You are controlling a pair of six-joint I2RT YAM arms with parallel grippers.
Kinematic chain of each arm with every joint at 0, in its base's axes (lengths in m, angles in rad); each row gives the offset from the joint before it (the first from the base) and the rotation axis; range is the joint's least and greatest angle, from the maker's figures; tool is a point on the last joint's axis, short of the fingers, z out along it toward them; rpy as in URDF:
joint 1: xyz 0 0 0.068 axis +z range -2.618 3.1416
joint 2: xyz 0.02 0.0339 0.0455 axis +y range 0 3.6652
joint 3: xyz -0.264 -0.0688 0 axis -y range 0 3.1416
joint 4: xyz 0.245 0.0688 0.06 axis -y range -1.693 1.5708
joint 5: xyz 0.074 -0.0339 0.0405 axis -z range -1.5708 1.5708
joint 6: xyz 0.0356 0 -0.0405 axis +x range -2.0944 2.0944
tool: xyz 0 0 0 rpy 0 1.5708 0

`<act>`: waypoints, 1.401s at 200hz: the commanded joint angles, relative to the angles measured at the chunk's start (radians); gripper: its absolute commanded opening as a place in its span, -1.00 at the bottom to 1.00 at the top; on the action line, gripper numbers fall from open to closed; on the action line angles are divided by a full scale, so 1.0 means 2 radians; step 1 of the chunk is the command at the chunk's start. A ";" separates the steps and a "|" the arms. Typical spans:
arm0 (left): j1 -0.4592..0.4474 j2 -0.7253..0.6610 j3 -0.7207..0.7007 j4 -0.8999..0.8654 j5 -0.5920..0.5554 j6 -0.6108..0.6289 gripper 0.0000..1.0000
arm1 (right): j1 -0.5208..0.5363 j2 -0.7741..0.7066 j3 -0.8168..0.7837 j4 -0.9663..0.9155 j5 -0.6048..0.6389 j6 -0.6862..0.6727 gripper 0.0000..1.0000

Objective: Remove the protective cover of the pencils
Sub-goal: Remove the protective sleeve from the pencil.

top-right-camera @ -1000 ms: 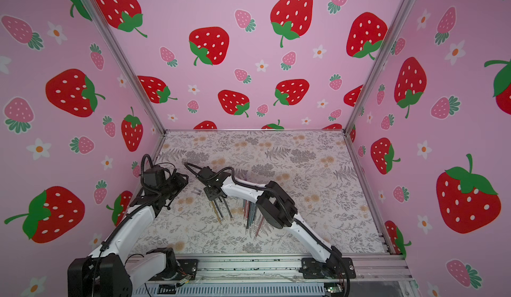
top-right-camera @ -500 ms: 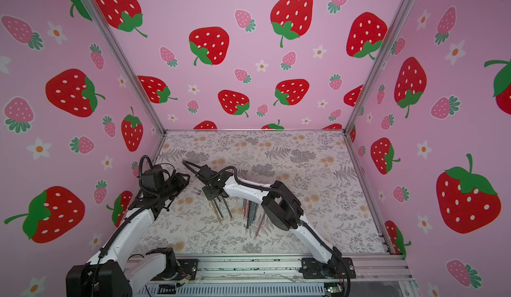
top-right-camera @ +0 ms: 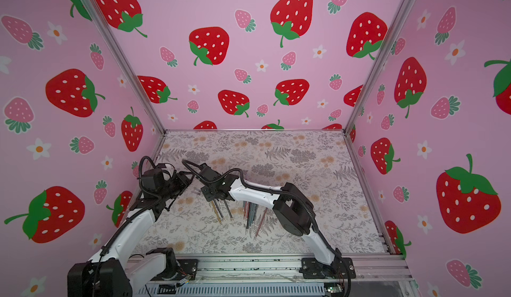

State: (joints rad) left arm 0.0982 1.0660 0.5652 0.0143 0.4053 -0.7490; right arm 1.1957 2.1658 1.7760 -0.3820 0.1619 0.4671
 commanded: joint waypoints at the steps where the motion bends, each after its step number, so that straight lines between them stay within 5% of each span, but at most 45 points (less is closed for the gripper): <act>1: 0.000 0.014 -0.002 0.036 0.030 -0.009 0.15 | 0.006 -0.031 -0.008 0.012 0.011 -0.005 -1.00; 67: -0.015 0.055 0.003 0.052 0.026 -0.016 0.13 | 0.019 -0.041 -0.009 0.013 0.029 -0.015 -1.00; 163: -0.022 0.069 0.010 0.055 0.026 -0.021 -0.49 | 0.024 -0.038 -0.004 0.011 0.031 -0.019 -1.00; 251: -0.023 0.065 0.013 0.051 0.023 -0.030 -0.74 | 0.029 -0.037 -0.004 0.012 0.029 -0.023 -1.00; 280: -0.023 0.057 0.013 0.046 0.021 -0.029 -0.77 | 0.030 -0.035 -0.003 0.012 0.031 -0.022 -0.75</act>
State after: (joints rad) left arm 0.0540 1.2007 0.5663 0.1146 0.4568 -0.8169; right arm 1.2438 2.1193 1.7580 -0.3637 0.2092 0.4397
